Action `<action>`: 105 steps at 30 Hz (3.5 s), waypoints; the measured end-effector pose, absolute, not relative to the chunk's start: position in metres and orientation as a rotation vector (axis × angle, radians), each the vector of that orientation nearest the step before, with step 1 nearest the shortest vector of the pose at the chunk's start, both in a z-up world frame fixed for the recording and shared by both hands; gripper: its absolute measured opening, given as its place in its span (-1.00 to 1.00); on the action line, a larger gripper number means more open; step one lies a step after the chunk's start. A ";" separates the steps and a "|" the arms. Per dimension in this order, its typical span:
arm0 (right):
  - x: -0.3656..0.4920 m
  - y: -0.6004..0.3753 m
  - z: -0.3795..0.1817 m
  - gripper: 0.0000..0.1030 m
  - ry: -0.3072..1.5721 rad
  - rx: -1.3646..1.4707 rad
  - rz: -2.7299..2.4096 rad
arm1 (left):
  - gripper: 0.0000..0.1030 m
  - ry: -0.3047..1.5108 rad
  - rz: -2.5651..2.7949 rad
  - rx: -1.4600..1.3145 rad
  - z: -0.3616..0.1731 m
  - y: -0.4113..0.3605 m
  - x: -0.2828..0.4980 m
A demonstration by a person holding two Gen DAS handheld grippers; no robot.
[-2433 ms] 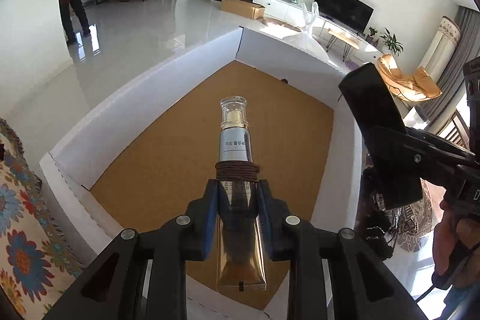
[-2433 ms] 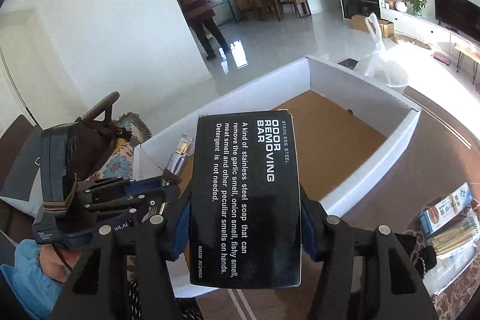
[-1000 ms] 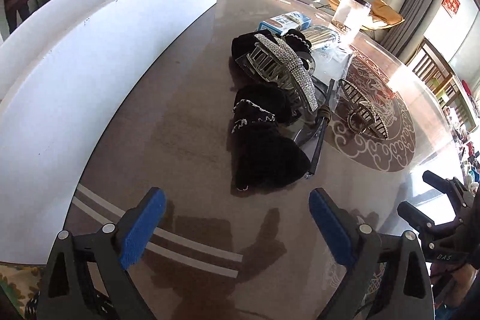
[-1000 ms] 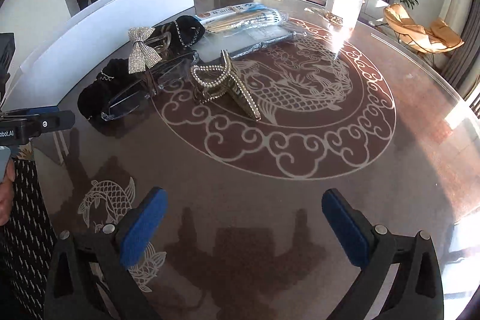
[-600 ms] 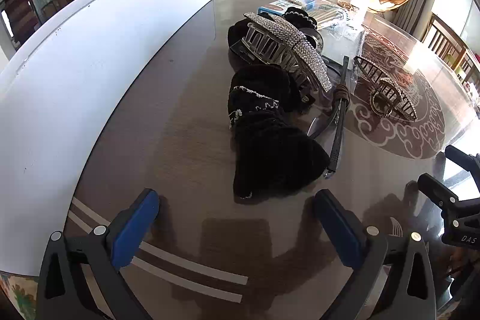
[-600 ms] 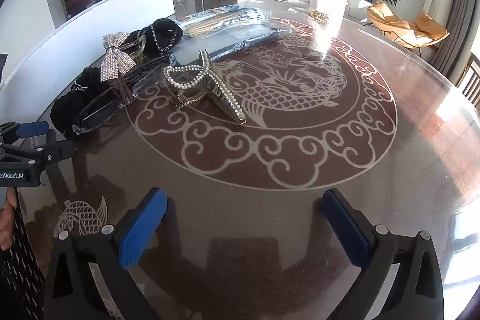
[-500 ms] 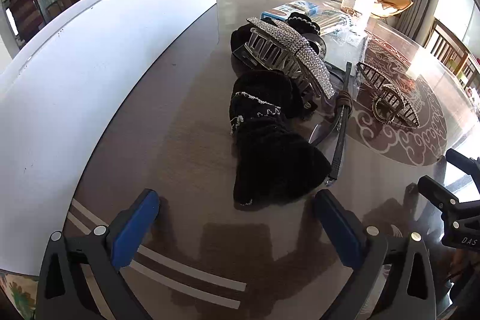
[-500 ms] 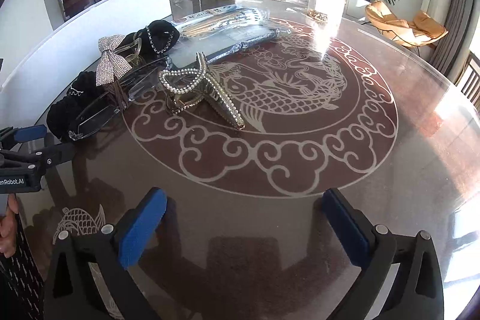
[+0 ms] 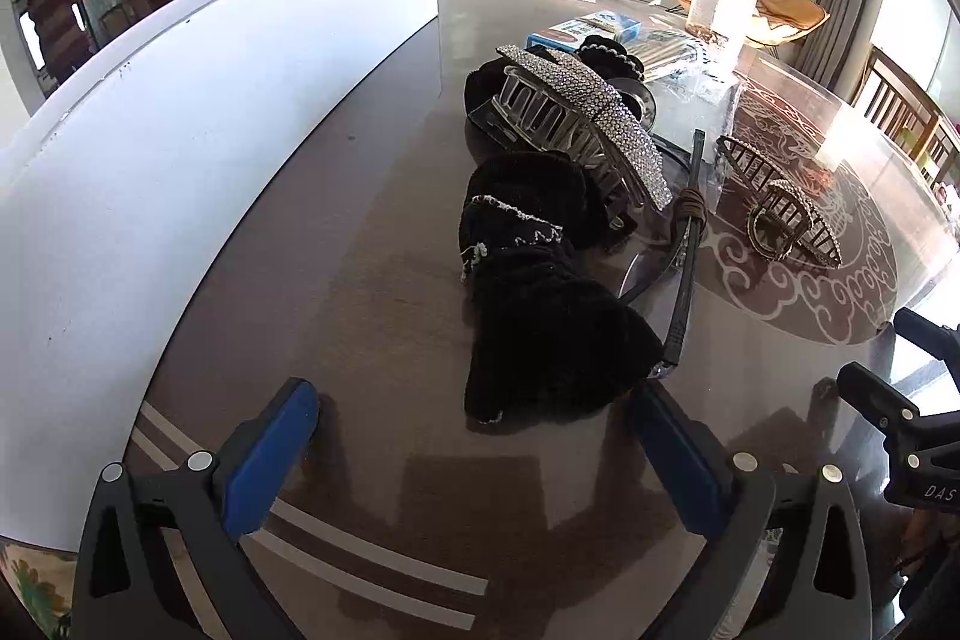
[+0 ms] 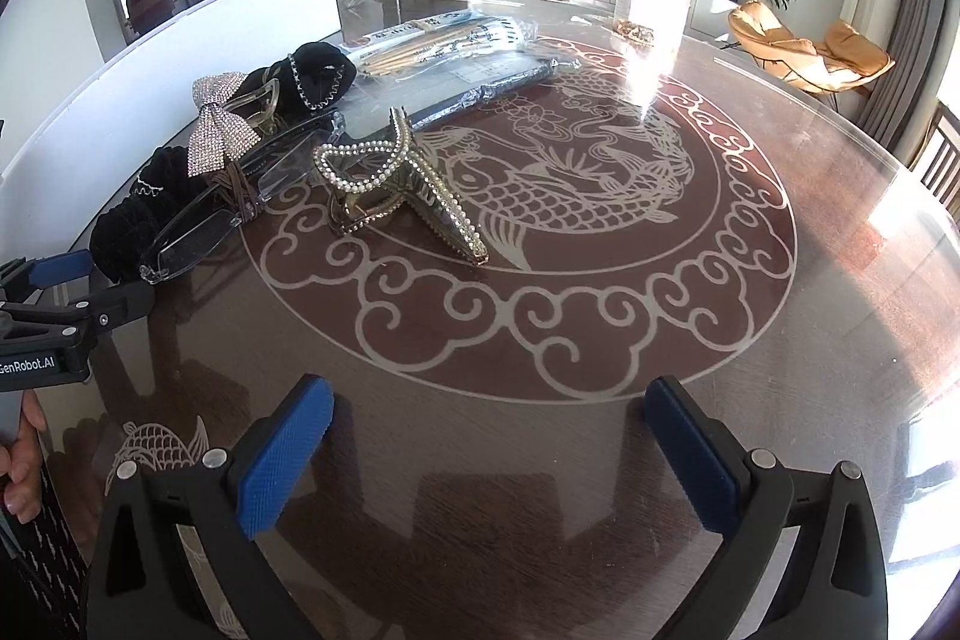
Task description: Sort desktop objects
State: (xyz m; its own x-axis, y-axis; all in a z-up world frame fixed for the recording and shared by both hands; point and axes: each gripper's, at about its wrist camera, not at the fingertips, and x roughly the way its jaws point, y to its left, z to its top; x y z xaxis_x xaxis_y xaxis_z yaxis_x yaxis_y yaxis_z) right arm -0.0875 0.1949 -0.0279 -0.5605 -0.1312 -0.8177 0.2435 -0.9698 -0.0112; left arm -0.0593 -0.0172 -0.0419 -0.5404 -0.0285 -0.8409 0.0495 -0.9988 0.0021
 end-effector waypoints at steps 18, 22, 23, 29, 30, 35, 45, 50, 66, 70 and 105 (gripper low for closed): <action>-0.087 0.195 -0.029 1.00 0.181 1.344 -2.596 | 1.00 0.035 -2.718 1.479 -0.042 -0.018 -0.058; -0.087 0.195 -0.029 1.00 0.181 1.344 -2.596 | 1.00 0.035 -2.717 1.479 -0.041 -0.018 -0.059; -0.087 0.195 -0.029 1.00 0.181 1.344 -2.596 | 1.00 0.035 -2.717 1.479 -0.041 -0.018 -0.059; -0.087 0.195 -0.029 1.00 0.181 1.344 -2.596 | 1.00 0.029 -2.720 1.483 -0.040 -0.018 -0.058; -0.087 0.195 -0.029 1.00 0.181 1.344 -2.596 | 1.00 0.032 -2.720 1.482 -0.041 -0.018 -0.059; -0.087 0.195 -0.029 1.00 0.181 1.344 -2.596 | 1.00 0.035 -2.717 1.477 -0.041 -0.018 -0.058; -0.087 0.195 -0.029 1.00 0.181 1.343 -2.596 | 1.00 0.036 -2.715 1.477 -0.041 -0.017 -0.058; -0.087 0.195 -0.029 1.00 0.181 1.343 -2.596 | 1.00 0.035 -2.715 1.477 -0.041 -0.018 -0.057; -0.087 0.195 -0.029 1.00 0.181 1.343 -2.596 | 1.00 0.035 -2.715 1.478 -0.041 -0.017 -0.057; -0.087 0.195 -0.029 1.00 0.181 1.343 -2.596 | 1.00 0.034 -2.715 1.478 -0.041 -0.017 -0.057; -0.087 0.195 -0.030 1.00 0.181 1.342 -2.597 | 1.00 0.606 -2.868 1.406 -0.015 -0.070 -0.067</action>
